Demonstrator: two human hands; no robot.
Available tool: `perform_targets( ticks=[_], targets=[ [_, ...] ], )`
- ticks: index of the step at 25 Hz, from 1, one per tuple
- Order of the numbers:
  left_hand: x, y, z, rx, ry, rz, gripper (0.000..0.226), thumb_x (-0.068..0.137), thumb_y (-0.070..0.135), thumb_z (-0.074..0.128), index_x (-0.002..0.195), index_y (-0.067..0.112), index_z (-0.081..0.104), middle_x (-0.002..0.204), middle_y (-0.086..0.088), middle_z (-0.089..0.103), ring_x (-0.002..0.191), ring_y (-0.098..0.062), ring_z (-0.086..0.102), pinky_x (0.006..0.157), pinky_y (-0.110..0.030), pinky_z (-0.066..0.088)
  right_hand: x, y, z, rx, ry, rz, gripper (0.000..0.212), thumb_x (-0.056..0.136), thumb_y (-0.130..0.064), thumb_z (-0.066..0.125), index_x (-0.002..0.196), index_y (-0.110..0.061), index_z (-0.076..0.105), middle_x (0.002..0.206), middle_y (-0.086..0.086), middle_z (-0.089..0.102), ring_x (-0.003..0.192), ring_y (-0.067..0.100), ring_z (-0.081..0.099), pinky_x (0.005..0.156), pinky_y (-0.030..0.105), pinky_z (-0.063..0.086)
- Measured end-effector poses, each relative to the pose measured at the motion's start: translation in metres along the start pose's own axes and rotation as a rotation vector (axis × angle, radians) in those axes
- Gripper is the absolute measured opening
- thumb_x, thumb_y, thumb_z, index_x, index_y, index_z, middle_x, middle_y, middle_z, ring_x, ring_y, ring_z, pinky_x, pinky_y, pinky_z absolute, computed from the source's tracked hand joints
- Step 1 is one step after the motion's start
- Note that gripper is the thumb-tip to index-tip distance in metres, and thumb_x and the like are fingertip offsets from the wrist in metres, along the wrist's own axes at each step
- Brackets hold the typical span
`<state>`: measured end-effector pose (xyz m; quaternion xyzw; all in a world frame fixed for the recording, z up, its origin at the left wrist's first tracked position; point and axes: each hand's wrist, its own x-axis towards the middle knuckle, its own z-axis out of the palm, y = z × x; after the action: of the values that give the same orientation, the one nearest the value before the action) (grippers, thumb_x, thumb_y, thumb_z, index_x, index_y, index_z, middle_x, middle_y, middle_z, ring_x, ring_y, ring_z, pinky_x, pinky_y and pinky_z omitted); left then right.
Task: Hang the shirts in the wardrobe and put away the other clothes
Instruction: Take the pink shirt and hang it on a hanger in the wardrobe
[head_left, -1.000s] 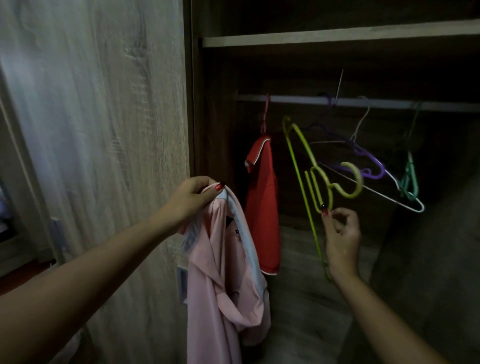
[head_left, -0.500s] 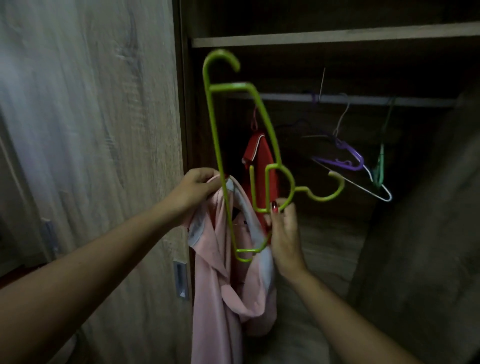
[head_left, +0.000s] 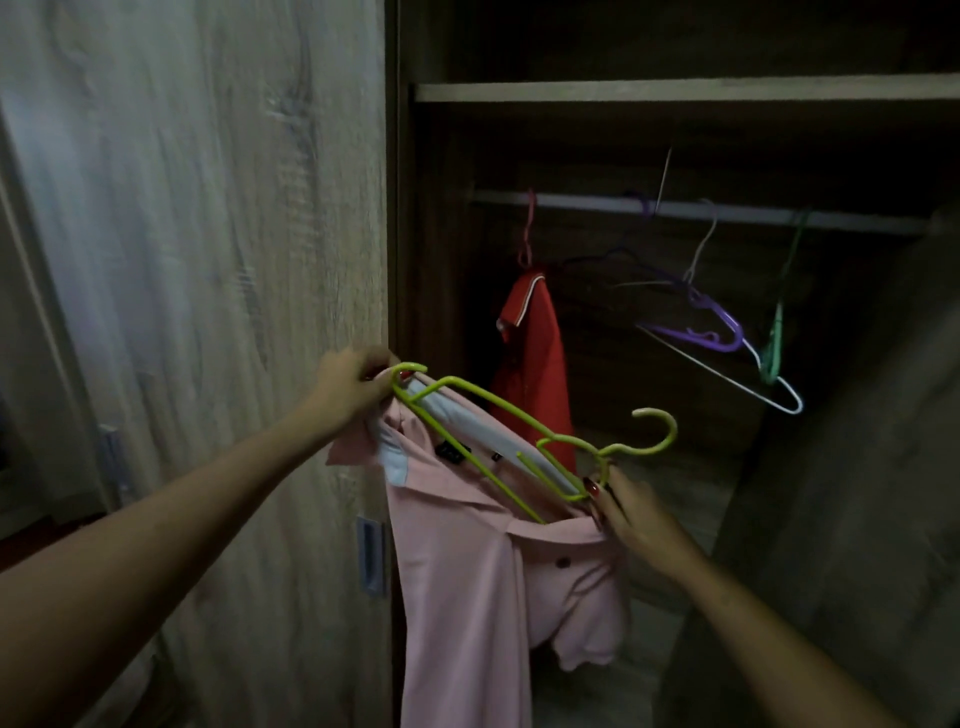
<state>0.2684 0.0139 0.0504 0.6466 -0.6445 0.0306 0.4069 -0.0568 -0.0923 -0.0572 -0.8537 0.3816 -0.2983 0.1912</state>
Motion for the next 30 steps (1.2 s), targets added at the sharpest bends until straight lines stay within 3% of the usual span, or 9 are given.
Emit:
perform_targets(
  ticks=[4,9,12,15,17,20,22,26,30],
  targets=[
    [-0.003,-0.007,0.006,0.127,0.024,0.124,0.054,0.077,0.054,0.044,0.086,0.010,0.073,0.076,-0.006,0.071,0.067,-0.019,0.063,0.059,-0.027,0.042,-0.004,0.020,0.004,-0.154,0.010,-0.062,0.023,0.088,-0.015,0.044,0.095,0.000,0.060,0.087,0.019,0.066,0.077,0.018,0.058,0.066,0.013,0.031],
    [-0.012,0.006,0.026,0.213,0.042,0.266,0.025,0.090,0.027,0.060,0.086,0.006,0.072,0.072,-0.009,0.071,0.057,-0.010,0.055,0.053,-0.006,0.032,-0.007,0.023,0.006,-0.263,-0.152,-0.136,0.031,0.087,-0.020,0.042,0.103,-0.006,0.063,0.100,0.013,0.068,0.090,0.020,0.065,0.074,0.018,0.040],
    [-0.014,0.020,0.034,0.061,0.028,0.230,0.029,0.089,0.036,0.055,0.080,0.013,0.071,0.065,0.001,0.067,0.051,-0.003,0.052,0.047,-0.010,0.036,0.003,-0.002,0.001,-0.245,-0.030,-0.217,0.023,0.088,-0.021,0.045,0.098,-0.011,0.064,0.094,0.009,0.069,0.085,0.021,0.065,0.073,0.026,0.044],
    [-0.020,0.031,0.046,-0.193,-0.160,0.070,0.032,0.091,0.037,0.058,0.075,0.013,0.070,0.053,0.004,0.057,0.045,-0.001,0.047,0.043,-0.017,0.034,0.013,-0.023,0.003,-0.205,-0.001,-0.359,0.015,0.088,-0.014,0.053,0.098,-0.017,0.063,0.098,-0.003,0.068,0.091,0.001,0.059,0.080,0.014,0.041],
    [-0.026,0.029,0.051,-0.246,-0.313,0.001,0.036,0.093,0.039,0.054,0.078,0.012,0.072,0.055,-0.004,0.061,0.045,-0.002,0.049,0.043,-0.018,0.036,0.016,-0.028,-0.001,-0.152,-0.027,-0.351,0.010,0.089,-0.015,0.053,0.086,-0.016,0.063,0.079,-0.007,0.064,0.073,-0.011,0.054,0.067,0.012,0.038],
    [-0.029,0.010,0.047,-0.134,-0.126,0.058,0.041,0.090,0.049,0.048,0.081,0.018,0.073,0.072,0.004,0.069,0.058,-0.004,0.058,0.054,-0.020,0.041,0.020,-0.035,-0.015,-0.122,0.034,-0.338,0.018,0.089,-0.018,0.050,0.072,-0.017,0.054,0.061,-0.014,0.047,0.058,-0.009,0.047,0.056,0.013,0.030],
    [-0.028,-0.002,0.044,-0.034,-0.077,0.172,0.050,0.083,0.062,0.040,0.091,0.023,0.069,0.084,0.014,0.067,0.072,-0.003,0.060,0.063,-0.017,0.042,0.023,-0.039,-0.023,-0.089,0.037,-0.369,0.018,0.090,-0.018,0.049,0.073,-0.019,0.055,0.062,-0.013,0.050,0.058,-0.007,0.049,0.056,0.010,0.033],
    [-0.036,-0.011,0.052,-0.075,-0.211,0.291,0.049,0.084,0.070,0.038,0.066,0.030,0.059,0.056,0.015,0.055,0.054,-0.001,0.051,0.053,-0.019,0.036,0.027,-0.050,-0.031,-0.083,-0.012,-0.405,0.017,0.091,-0.020,0.049,0.079,-0.014,0.060,0.070,-0.004,0.060,0.063,0.004,0.056,0.060,0.015,0.040],
    [-0.040,-0.024,0.054,-0.119,-0.071,0.294,0.055,0.082,0.072,0.041,0.072,0.024,0.065,0.063,0.004,0.064,0.059,-0.010,0.059,0.055,-0.026,0.042,0.023,-0.031,-0.048,-0.127,0.072,-0.293,0.032,0.086,-0.035,0.050,0.102,-0.012,0.066,0.096,-0.003,0.063,0.088,0.007,0.055,0.076,0.015,0.038]
  ],
)
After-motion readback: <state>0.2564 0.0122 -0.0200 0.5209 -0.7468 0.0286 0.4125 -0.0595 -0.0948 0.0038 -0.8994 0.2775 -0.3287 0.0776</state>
